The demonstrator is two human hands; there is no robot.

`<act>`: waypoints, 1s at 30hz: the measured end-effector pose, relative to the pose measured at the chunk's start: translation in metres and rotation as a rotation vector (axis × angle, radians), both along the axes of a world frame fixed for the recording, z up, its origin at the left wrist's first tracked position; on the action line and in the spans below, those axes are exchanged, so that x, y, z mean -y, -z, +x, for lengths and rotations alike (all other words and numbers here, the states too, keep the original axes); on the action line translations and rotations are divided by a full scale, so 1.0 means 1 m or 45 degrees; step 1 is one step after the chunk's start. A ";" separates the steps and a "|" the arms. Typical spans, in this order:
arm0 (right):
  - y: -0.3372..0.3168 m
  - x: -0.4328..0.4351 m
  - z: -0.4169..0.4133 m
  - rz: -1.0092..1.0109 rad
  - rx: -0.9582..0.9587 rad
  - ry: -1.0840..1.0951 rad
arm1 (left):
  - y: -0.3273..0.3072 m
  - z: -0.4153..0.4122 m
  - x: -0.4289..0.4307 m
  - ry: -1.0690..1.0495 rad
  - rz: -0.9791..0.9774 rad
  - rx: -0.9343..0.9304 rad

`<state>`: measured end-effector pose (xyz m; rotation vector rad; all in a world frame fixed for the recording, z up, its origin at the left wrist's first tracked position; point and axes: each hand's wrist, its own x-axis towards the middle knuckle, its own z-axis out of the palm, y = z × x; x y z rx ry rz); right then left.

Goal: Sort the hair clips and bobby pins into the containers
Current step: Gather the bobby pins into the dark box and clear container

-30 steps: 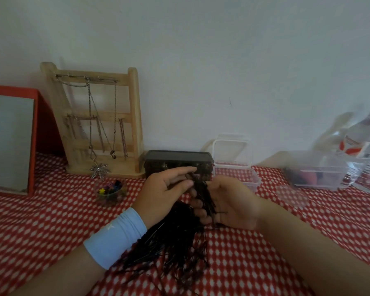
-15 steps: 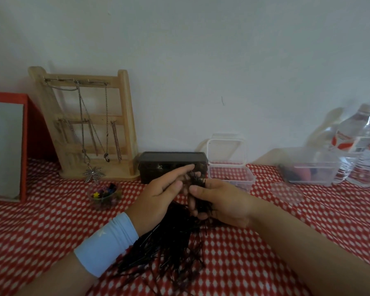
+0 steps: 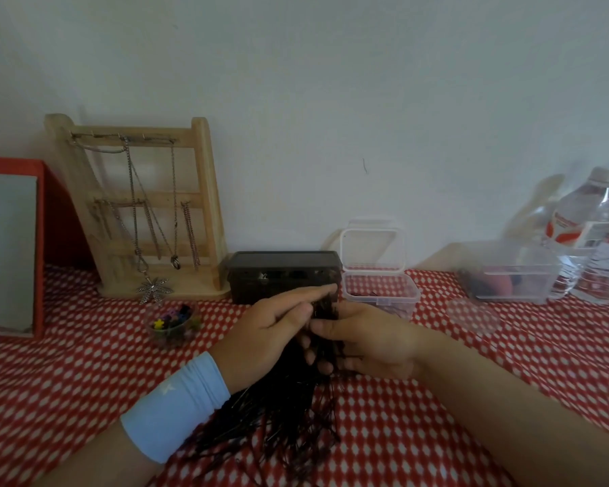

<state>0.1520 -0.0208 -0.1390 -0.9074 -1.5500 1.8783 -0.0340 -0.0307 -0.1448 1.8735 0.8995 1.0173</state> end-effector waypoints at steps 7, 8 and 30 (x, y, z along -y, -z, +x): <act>-0.003 -0.001 0.001 -0.008 0.063 -0.026 | 0.004 -0.001 -0.003 -0.059 0.266 -0.186; -0.004 -0.001 0.001 -0.051 0.046 -0.037 | 0.003 -0.003 -0.004 -0.068 0.291 -0.220; -0.011 -0.009 -0.008 0.339 -0.585 0.320 | -0.010 0.019 0.005 -0.039 -0.670 0.317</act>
